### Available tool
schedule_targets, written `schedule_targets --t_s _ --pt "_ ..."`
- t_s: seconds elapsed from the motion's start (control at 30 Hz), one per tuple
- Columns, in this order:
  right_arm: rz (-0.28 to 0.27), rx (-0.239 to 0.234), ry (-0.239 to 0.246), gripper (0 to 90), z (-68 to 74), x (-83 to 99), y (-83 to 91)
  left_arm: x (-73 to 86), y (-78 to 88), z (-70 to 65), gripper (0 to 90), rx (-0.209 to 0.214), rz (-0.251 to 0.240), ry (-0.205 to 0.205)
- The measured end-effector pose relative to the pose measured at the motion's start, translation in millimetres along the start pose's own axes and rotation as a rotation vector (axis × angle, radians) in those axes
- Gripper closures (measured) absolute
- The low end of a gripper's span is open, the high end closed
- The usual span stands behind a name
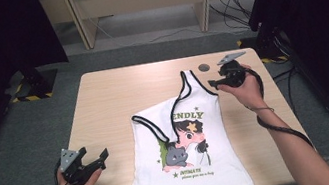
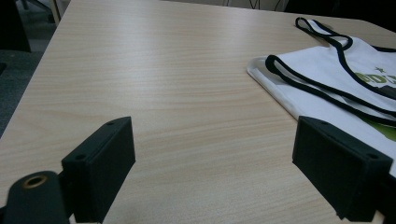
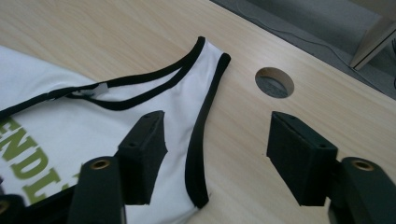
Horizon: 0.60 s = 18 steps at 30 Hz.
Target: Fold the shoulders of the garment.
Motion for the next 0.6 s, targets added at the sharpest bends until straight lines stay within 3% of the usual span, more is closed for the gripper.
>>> schedule_targets --t_s 0.2,0.3,0.47,0.6 --pt "0.03 -0.005 -0.01 54.0 -0.6 -23.9 -37.4 0.1 -0.2 -0.6 13.4 0.002 0.002 -0.003" --pt "0.039 -0.009 -0.039 59.3 -1.9 -31.9 -54.5 0.1 0.4 0.4 13.5 0.005 0.001 0.006" --pt "0.09 0.014 -0.089 65.3 -7.9 -31.7 -79.6 0.0 1.5 2.0 14.1 0.014 -0.009 0.026" --pt "0.1 0.012 -0.133 68.0 -9.6 -29.3 -93.4 0.2 1.9 1.2 14.8 0.017 -0.01 0.017"
Point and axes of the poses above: each handheld gripper's, and its own axes: y roughly backward along the jaws, x roughly out of its underside, z roughly to its left, the point moved 6 cm from there along -y, roughly forward along the jaws, and after that the axes turned 2 degrees about x, right-handed, at the moved point
